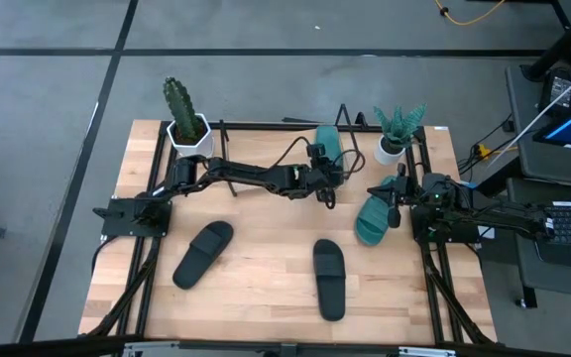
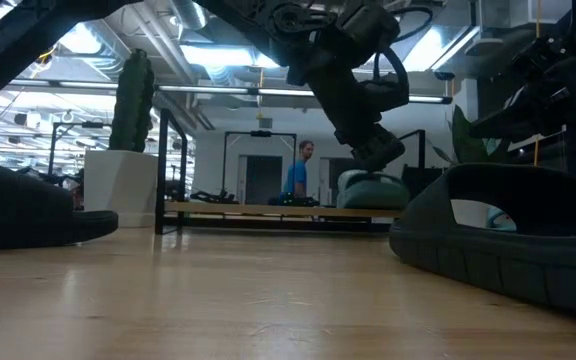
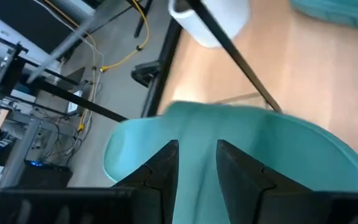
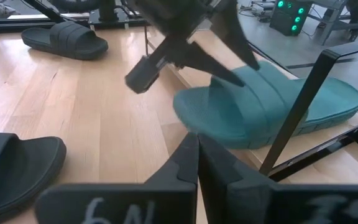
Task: Pick and place slides into the shelf
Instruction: Put the left green slide on the shelf
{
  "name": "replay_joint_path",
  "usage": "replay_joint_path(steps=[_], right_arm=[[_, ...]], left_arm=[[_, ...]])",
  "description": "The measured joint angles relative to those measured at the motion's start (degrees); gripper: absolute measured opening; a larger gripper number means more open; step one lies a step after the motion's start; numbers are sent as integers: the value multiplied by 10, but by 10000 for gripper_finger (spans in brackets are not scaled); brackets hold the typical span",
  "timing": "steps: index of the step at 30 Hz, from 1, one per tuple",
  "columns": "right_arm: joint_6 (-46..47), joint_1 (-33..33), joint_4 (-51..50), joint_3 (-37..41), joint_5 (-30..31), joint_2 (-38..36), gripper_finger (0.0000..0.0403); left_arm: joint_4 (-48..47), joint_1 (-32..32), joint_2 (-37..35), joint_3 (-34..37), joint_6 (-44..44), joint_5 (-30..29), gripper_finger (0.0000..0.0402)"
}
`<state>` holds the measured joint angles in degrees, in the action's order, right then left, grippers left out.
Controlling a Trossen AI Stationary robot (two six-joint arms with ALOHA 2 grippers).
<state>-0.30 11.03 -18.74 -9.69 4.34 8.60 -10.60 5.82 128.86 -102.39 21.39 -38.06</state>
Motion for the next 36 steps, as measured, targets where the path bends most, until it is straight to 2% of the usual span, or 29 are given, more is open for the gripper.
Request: replay_joint_path(steps=[8,11,18,20,23,27,33,36], right_arm=[[0,0,0,0,0,0,6],[0,0,-2,0,0,0,6],[0,0,-4,0,0,0,6],[0,0,-4,0,0,0,6],[0,0,-4,0,0,0,6],[0,0,-4,0,0,0,6],[0,0,-4,0,0,0,6],[0,0,-5,0,0,0,6]], left_arm=[[12,2,0,0,0,1,100],[-1,-6,0,0,26,-6,100],[-10,-38,-1,0,115,-106,100],[-29,-43,-1,0,119,-111,94],[-74,-49,-1,0,93,-111,69],[-157,-49,-1,0,24,-107,13],[-226,-47,-1,0,-42,-101,1],[-233,-47,-1,0,-46,-71,1]])
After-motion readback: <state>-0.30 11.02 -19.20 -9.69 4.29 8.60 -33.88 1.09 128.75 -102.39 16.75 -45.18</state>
